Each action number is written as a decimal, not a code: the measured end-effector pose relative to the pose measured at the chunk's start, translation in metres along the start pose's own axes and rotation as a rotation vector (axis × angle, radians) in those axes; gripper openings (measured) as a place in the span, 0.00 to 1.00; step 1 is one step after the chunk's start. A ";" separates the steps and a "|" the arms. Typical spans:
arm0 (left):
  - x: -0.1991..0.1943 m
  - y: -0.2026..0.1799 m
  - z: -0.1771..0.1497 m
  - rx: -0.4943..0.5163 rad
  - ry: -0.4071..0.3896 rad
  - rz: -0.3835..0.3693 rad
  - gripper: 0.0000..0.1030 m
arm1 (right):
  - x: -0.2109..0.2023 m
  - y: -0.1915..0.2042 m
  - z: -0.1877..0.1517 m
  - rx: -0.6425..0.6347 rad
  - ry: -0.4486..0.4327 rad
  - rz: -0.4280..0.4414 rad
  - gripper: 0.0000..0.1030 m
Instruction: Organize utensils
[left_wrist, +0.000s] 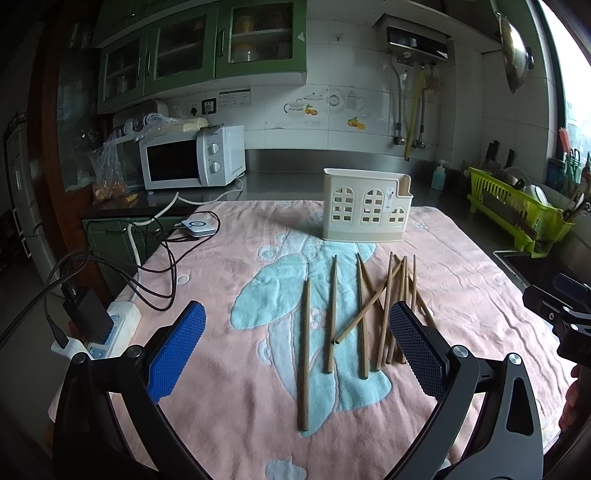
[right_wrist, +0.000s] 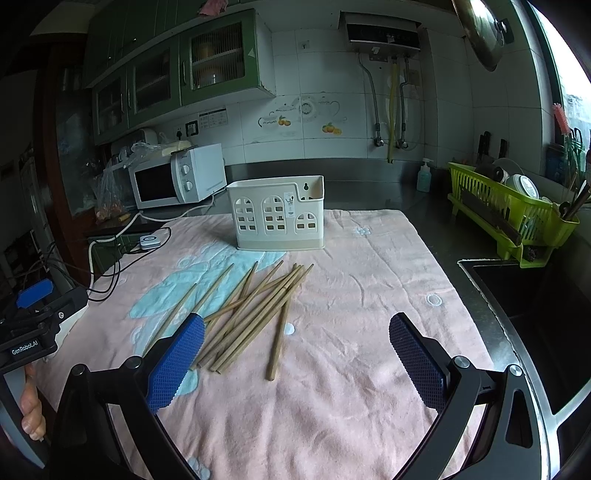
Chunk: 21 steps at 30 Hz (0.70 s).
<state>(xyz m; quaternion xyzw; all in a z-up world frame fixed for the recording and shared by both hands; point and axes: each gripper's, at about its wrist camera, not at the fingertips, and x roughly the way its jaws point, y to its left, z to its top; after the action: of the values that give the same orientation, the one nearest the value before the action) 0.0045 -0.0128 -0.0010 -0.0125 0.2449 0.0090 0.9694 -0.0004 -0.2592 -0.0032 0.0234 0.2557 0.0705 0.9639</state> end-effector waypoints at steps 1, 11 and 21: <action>0.000 0.001 0.000 0.000 0.000 0.001 0.95 | 0.000 0.000 -0.001 0.000 0.001 0.000 0.94; -0.001 0.008 -0.004 -0.005 -0.007 0.020 0.95 | 0.004 0.001 -0.003 0.001 0.008 0.012 0.94; -0.002 0.016 -0.008 -0.021 -0.009 0.043 0.95 | 0.012 0.002 -0.009 -0.004 0.042 0.019 0.94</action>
<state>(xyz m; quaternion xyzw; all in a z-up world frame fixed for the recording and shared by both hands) -0.0013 0.0026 -0.0078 -0.0175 0.2406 0.0323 0.9699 0.0046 -0.2558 -0.0169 0.0227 0.2753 0.0807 0.9577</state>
